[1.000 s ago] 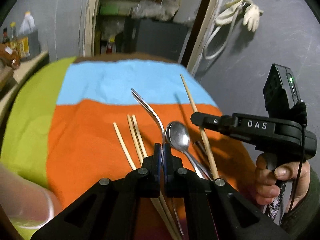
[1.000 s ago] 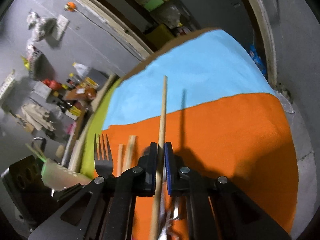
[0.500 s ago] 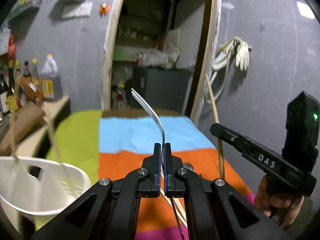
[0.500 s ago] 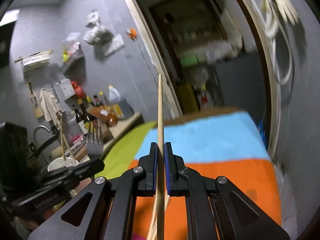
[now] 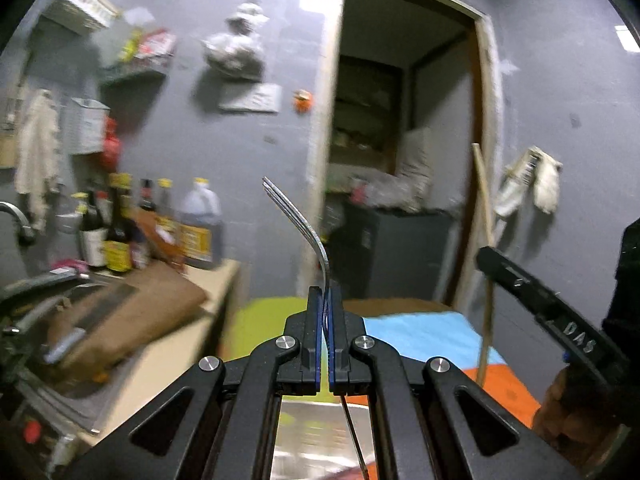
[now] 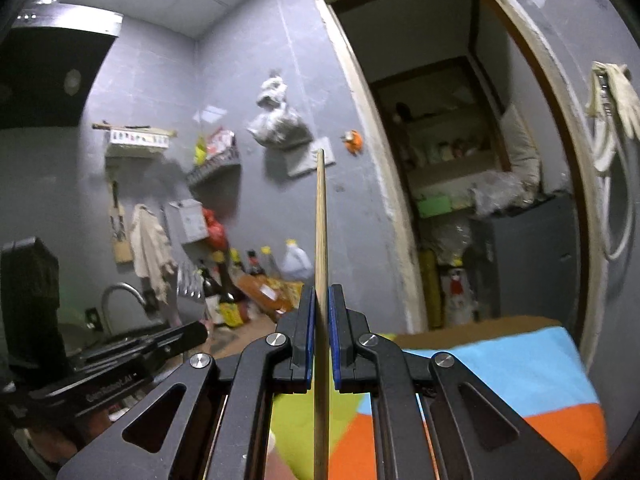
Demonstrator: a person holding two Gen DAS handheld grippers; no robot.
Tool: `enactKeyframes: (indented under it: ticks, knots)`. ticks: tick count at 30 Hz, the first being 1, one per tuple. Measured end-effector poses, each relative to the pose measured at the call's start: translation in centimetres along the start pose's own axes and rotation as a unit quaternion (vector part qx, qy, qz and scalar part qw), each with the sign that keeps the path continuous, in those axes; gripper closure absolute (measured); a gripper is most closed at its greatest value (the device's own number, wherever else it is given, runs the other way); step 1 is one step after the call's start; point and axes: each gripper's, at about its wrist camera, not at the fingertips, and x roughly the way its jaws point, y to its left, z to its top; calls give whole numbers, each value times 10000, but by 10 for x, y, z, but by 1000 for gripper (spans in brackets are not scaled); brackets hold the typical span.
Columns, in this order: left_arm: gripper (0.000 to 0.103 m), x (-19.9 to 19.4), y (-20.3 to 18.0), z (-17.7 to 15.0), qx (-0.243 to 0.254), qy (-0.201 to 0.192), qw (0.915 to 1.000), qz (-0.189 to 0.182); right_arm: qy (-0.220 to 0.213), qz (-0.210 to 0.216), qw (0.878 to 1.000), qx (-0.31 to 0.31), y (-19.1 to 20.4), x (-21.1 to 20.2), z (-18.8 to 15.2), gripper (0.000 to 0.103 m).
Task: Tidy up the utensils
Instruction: 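Lift the fork and chopstick and carry them over the white basket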
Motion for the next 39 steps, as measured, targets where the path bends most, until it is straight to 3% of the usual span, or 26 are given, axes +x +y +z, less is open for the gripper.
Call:
enactKeyframes:
  ticks: [6, 16, 21, 27, 39]
  knots:
    - [103, -11, 43, 4, -5, -307, 9974, 657, -139, 296, 9995, -12, 30, 27, 5, 98]
    - [103, 10, 80, -13, 45, -347, 9922, 1195, -311, 249, 9990, -211, 52, 49, -12, 98]
    - [103, 23, 74, -27, 235, -226, 9921, 1208, -253, 145, 9991, -313, 53, 58, -26, 98]
    - [103, 31, 71, -39, 445, -11, 9943, 973, -89, 73, 9991, -414, 51, 60, -41, 98]
    - [102, 34, 77, -52, 310, 457, 9973, 475, 454, 185, 9980, -402, 45, 54, -60, 97]
